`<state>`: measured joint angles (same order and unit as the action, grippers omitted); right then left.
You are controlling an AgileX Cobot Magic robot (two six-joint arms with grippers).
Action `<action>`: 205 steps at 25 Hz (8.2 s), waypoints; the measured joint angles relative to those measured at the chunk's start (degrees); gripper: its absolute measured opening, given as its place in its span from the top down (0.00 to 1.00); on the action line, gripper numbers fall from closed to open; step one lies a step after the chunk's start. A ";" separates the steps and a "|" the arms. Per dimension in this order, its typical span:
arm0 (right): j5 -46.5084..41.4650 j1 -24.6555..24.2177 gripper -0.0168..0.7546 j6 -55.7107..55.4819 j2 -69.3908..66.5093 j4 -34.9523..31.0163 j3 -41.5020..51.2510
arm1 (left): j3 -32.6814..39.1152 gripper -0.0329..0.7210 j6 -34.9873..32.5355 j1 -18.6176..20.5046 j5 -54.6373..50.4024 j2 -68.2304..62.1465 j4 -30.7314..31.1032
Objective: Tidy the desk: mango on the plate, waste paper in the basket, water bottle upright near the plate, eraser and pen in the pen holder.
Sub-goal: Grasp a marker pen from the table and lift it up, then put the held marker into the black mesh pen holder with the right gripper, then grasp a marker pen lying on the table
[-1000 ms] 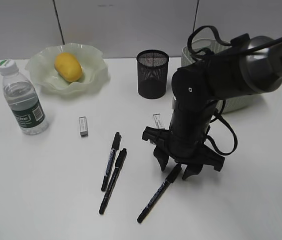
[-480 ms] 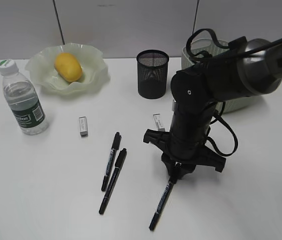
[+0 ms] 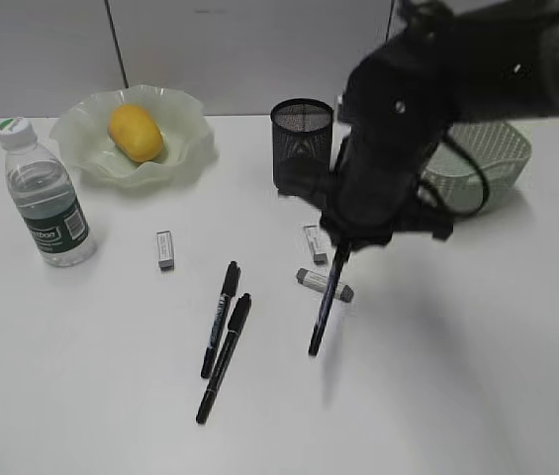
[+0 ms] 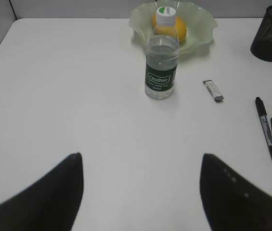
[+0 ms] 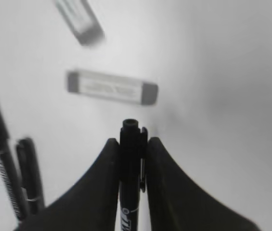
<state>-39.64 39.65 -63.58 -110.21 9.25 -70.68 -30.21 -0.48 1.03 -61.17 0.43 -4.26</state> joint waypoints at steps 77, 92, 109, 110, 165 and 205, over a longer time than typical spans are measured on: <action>-28.08 -31.99 0.43 61.88 31.40 -9.92 -9.44 | 0.00 0.20 0.00 0.00 0.00 0.00 0.02; -23.42 -42.80 0.43 58.84 81.10 -7.98 31.39 | 0.00 0.20 0.00 0.00 0.00 0.00 0.02; -19.92 -42.84 0.43 58.61 106.34 -6.11 41.68 | 0.00 0.20 0.00 0.00 0.00 0.00 0.02; -19.92 -42.84 0.43 58.56 107.32 -6.03 41.68 | 0.00 0.20 0.00 0.00 0.00 0.00 0.02; -19.94 -39.77 0.43 58.72 110.73 -7.57 41.79 | 0.00 0.20 0.00 0.00 0.00 0.00 1.12; -19.94 -39.77 0.43 58.77 110.73 -7.62 41.79 | -45.90 0.27 24.05 -34.09 13.10 -95.47 5.63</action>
<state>-59.58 -0.12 -4.81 0.52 1.62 -28.89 -76.11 23.57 -33.06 -48.07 -95.04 1.37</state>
